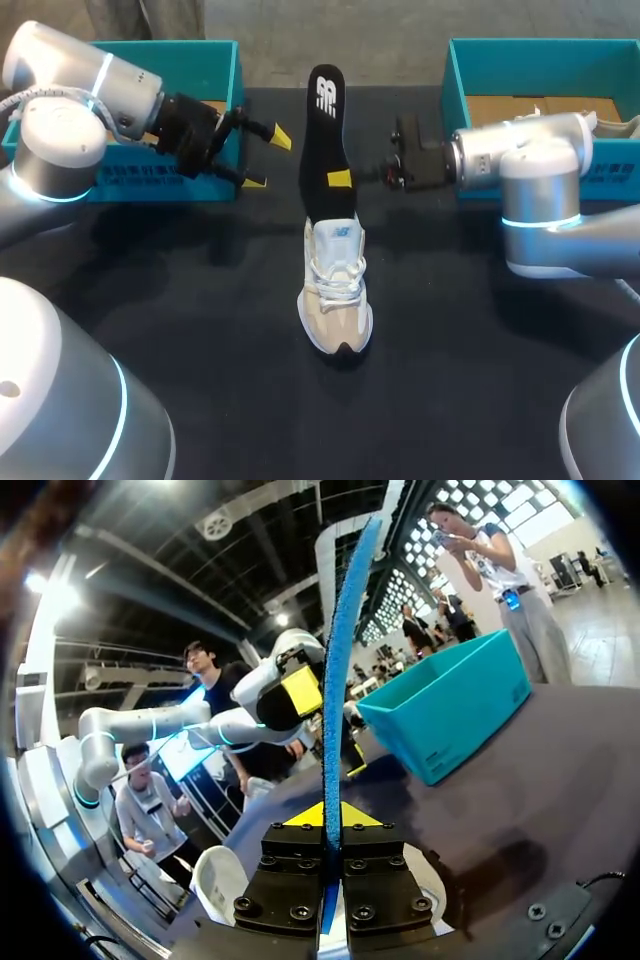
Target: Take the shoe out of the shoebox, open the shoe tongue, remove and reinsert the insole, then place the shoe into the shoebox
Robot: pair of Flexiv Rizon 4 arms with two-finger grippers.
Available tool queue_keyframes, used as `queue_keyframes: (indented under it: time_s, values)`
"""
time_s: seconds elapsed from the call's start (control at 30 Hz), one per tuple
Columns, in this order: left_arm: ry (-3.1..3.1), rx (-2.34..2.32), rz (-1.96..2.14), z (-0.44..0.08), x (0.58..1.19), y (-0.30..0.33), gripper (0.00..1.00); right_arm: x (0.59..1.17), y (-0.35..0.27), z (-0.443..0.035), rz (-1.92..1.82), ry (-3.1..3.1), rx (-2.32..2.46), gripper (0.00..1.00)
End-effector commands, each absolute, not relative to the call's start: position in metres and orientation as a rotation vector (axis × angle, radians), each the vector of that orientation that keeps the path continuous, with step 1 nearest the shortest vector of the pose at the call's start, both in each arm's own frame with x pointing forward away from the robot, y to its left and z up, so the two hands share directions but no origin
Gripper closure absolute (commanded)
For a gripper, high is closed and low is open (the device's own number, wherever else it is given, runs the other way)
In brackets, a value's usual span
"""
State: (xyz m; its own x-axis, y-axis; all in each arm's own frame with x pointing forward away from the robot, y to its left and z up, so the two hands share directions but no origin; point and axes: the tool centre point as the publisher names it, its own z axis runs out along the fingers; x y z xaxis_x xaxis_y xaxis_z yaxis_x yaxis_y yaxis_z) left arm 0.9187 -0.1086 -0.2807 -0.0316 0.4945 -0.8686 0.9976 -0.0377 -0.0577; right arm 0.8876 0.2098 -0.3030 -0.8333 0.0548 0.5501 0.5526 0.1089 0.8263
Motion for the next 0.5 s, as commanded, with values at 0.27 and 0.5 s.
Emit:
queue_keyframes:
  time_s: [0.27,0.5]
  values:
    - [1.586,1.608,-0.991,-0.2788,0.9179,-0.1093,0.00,0.8800,0.2131,-0.3104,-1.783,-2.000,-0.618,1.00]
    - [1.582,1.612,-0.996,-0.2796,0.9162,-0.1103,0.00,0.8752,0.2117,-0.3152,-1.779,-1.999,-0.635,1.00]
